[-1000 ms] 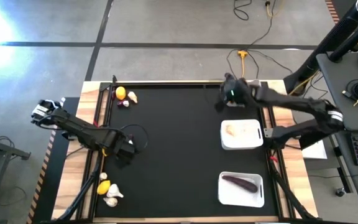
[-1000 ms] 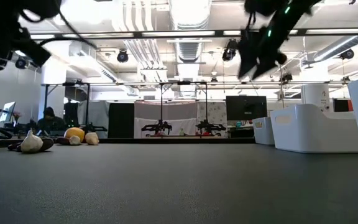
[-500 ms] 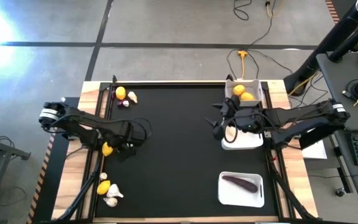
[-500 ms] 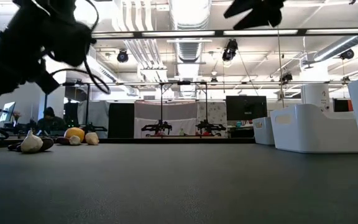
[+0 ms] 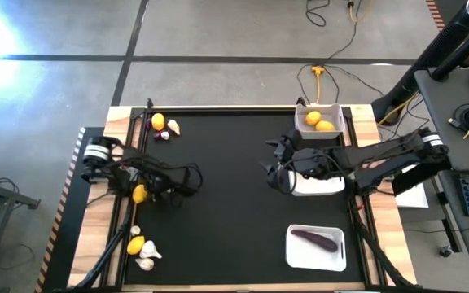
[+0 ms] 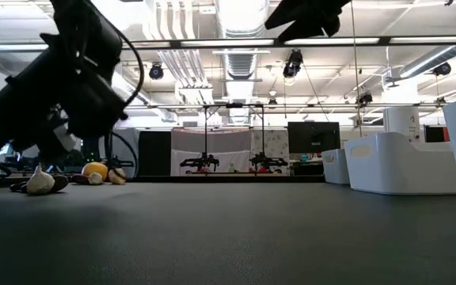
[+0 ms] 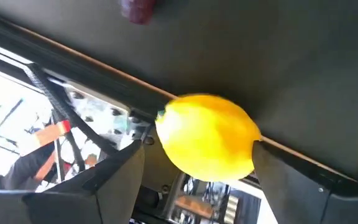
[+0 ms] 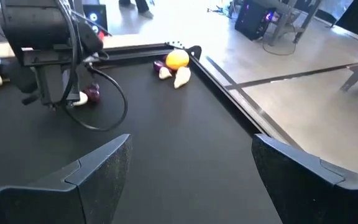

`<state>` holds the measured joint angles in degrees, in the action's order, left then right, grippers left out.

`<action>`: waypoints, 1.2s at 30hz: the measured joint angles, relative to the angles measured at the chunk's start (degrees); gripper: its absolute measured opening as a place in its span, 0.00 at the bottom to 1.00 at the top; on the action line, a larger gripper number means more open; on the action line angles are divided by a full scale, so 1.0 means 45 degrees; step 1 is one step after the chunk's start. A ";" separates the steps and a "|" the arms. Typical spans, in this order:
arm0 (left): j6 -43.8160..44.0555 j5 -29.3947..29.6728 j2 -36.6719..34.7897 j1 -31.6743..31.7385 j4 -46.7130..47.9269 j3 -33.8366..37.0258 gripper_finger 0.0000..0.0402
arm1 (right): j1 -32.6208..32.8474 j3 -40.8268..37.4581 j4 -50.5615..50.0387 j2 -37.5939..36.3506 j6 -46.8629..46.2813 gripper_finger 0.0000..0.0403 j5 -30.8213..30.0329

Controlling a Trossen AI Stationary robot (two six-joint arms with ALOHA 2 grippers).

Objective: Sort produce into baskets
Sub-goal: Put the lemon into the gray bin

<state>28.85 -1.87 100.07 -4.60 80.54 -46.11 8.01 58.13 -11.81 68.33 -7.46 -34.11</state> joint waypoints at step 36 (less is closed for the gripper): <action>0.1577 0.1648 -0.0868 -0.0884 0.0335 -0.1670 0.48 | -0.0005 -0.0058 -0.0287 0.0026 0.0528 0.81 -0.0010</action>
<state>35.94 5.54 96.16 -8.58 82.04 -53.62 7.99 57.87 -13.10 68.45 -5.09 -34.15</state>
